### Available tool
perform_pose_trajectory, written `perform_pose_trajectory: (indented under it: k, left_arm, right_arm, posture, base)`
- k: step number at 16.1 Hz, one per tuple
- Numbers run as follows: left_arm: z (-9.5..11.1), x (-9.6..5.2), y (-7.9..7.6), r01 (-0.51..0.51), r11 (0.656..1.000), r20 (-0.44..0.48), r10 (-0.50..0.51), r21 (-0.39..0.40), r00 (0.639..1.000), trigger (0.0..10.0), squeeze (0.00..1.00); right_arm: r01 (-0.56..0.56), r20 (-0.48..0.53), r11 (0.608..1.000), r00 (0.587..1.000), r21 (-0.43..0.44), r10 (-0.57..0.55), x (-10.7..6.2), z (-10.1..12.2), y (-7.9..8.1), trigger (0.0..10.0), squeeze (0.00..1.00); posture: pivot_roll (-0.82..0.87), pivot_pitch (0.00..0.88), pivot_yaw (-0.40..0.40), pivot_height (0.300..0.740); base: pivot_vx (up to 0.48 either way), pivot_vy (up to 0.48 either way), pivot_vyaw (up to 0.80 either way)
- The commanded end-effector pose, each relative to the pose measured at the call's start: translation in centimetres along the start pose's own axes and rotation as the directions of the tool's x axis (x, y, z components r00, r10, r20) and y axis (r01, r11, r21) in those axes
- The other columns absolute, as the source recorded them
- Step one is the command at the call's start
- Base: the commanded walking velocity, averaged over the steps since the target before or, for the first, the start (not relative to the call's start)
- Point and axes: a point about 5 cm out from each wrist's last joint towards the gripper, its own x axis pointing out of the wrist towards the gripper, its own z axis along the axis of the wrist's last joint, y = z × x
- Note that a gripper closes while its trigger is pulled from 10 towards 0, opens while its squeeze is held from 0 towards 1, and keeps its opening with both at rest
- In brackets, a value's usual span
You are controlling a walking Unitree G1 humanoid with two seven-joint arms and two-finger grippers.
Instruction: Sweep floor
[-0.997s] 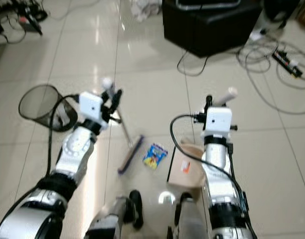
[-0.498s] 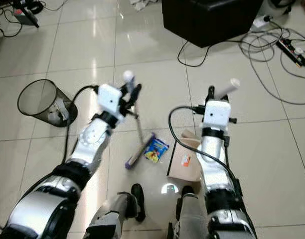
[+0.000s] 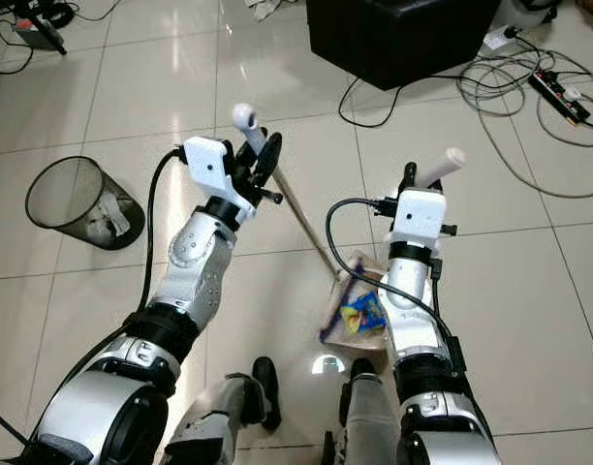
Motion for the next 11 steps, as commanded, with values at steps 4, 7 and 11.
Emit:
perform_pose_trajectory:
  k: [4,7,11]
  left_arm:
    - [2.7,1.1,0.6,0.198,0.956,0.026,-0.208,0.217,0.978,10.0,0.00]
    - [4.1,0.7,4.2,0.172,0.927,-0.010,-0.179,0.333,0.984,10.0,0.00]
    - [4.0,-2.6,9.6,0.070,0.891,-0.116,-0.020,0.449,0.993,10.0,0.00]
  right_arm:
    - [-0.002,-0.078,0.997,0.997,0.072,0.008,-0.6,-1.3,-0.5,10.0,0.00]
    - [0.015,-0.047,0.991,0.999,0.134,-0.009,-0.1,-0.4,-1.0,10.0,0.00]
    - [0.021,0.020,0.979,0.999,0.202,-0.025,0.7,1.6,-1.6,10.0,0.00]
  posture:
    - [0.08,0.271,0.152,0.740]
    - [0.04,0.206,0.147,0.740]
    - [0.03,0.170,0.135,0.740]
  base:
    - [0.000,0.000,0.00]
    - [0.000,0.000,0.00]
    - [0.000,0.000,0.00]
